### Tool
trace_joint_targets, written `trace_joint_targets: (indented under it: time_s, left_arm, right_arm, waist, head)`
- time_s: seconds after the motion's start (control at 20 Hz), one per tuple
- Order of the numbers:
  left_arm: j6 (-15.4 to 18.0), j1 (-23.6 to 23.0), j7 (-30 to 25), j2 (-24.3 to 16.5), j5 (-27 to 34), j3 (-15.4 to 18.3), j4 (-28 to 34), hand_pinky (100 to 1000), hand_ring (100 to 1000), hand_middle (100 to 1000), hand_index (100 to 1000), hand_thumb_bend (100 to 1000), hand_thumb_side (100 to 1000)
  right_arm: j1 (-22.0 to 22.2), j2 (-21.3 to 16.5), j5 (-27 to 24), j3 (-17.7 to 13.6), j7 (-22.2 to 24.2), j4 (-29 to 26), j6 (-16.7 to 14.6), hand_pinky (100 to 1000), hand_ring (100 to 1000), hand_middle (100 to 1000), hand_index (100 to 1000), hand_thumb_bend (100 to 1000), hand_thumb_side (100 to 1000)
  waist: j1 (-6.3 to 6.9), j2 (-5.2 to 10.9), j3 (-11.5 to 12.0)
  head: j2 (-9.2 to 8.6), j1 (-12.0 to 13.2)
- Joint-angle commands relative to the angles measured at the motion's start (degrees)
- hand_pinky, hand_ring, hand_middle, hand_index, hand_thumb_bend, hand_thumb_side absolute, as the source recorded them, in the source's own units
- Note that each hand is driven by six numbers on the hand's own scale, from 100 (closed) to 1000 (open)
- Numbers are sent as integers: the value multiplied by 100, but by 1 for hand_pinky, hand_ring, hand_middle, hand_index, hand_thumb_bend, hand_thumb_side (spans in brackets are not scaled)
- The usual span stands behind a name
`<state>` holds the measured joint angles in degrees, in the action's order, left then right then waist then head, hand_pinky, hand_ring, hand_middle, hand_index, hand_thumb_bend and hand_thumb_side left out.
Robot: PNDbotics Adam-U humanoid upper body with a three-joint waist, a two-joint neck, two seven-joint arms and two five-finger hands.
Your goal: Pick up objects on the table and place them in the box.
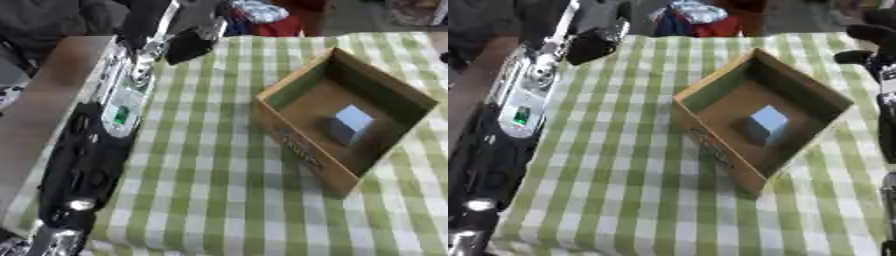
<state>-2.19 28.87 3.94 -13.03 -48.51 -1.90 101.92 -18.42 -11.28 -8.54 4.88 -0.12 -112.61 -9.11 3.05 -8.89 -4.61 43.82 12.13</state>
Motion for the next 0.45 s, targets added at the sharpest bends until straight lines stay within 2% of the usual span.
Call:
trace_joint_targets:
  time_s: [0.05, 0.2, 0.3, 0.45]
  left_arm:
    - [-296, -270, 331, 56, 326, -92, 604, 729, 601, 614, 739, 153, 659]
    - [-495, -715, 634, 124, 629, -277, 1090, 730, 603, 616, 741, 157, 659]
    - [-545, -843, 833, 146, 828, -367, 1225, 729, 601, 615, 740, 169, 639]
    - [-524, -931, 1103, 176, 1102, -446, 1262, 728, 600, 613, 739, 152, 657]
  right_arm:
    - [-26, -56, 78, -50, -49, -46, -8, 630, 767, 735, 751, 100, 417]
    - [-13, -47, 88, -45, -55, -37, -10, 629, 768, 736, 753, 100, 399]
    - [-6, -66, 93, -34, -43, -35, -11, 629, 768, 736, 752, 100, 371]
    - [-6, -78, 103, -33, -34, -30, -10, 629, 768, 736, 751, 100, 378]
  waist:
    - [-26, 53, 26]
    - [-29, 48, 25]
    - [-27, 40, 46]
    - [-16, 30, 73]
  head:
    - [29, -19]
    - [29, -36]
    - [29, -75]
    - [29, -115]
